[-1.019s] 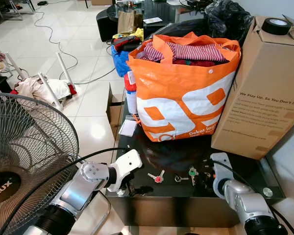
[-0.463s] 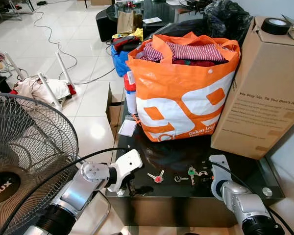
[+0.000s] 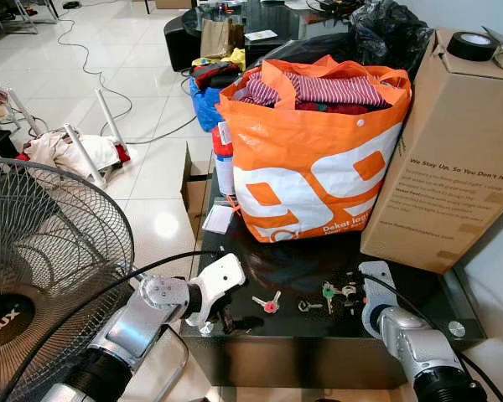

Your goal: Hang keys on a hook

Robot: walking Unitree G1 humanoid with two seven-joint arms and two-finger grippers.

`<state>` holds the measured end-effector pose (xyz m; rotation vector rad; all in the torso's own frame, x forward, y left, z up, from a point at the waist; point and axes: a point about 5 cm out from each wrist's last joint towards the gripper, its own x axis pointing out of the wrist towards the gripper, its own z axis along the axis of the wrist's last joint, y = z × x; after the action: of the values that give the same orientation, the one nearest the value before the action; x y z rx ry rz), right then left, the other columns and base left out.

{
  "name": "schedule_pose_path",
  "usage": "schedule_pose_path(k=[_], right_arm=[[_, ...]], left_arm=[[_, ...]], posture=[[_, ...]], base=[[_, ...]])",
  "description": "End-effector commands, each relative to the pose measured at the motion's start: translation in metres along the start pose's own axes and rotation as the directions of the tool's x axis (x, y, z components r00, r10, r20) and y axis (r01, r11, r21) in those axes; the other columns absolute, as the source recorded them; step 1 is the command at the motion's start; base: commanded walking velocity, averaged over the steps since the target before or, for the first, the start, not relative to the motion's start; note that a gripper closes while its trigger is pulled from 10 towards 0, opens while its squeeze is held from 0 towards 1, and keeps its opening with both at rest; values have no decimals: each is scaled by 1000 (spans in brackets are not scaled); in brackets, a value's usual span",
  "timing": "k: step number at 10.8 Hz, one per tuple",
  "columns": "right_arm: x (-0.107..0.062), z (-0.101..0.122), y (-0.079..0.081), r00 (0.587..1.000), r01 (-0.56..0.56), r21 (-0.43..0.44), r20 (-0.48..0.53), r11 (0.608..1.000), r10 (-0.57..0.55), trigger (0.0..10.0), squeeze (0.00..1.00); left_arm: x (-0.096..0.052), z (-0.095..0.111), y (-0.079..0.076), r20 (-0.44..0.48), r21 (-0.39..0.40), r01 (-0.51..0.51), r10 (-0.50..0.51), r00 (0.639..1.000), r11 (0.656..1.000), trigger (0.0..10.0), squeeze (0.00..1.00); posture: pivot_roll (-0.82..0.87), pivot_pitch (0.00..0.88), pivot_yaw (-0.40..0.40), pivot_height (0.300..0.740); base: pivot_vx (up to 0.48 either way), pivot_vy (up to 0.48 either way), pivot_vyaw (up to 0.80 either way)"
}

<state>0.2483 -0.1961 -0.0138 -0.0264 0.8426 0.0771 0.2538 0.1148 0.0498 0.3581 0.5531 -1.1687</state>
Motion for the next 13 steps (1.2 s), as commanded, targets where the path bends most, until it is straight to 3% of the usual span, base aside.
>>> schedule_pose_path(k=[1,5,7,8,10,11,12,13], right_arm=[[0,-1,-1,1000,3,27,1,1000,-3,0,0],[-12,6,-7,996,-12,45,88,999,8,0,0],[-25,12,-13,987,-5,67,160,998,-6,0,0],[-39,23,-12,960,-25,81,279,996,2,0,0],[-65,40,-11,885,-18,115,464,993,-37,0,0],[-86,57,-9,801,-1,130,594,991,-77,0,0],[-97,64,-7,763,-2,149,639,989,-95,0,0],[-100,64,-5,760,22,167,638,986,-125,0,0]], left_arm=[[-3,1,6,-5,15,-27,28,1000,1000,10000,0],[-8,3,15,-2,44,-71,71,997,996,10000,0],[-12,5,22,24,80,-157,155,988,984,10000,0],[-20,13,33,110,76,-318,309,945,945,10000,0],[-39,29,51,248,-23,-548,536,807,836,10000,0],[-53,41,60,301,-113,-648,648,700,753,10000,0],[-60,48,63,326,-173,-682,695,641,711,10000,0],[-58,55,62,347,-160,-695,699,625,701,10000,0]], posture=[[-213,0,55,740],[-215,0,82,740],[-215,0,97,740],[-213,0,107,740],[-211,0,119,740],[-220,0,138,740],[-222,0,142,740],[-217,0,140,740]], base=[[0,0,0],[0,0,0],[0,0,0],[0,0,0],[0,0,0],[0,0,0],[0,0,0],[0,0,0]])
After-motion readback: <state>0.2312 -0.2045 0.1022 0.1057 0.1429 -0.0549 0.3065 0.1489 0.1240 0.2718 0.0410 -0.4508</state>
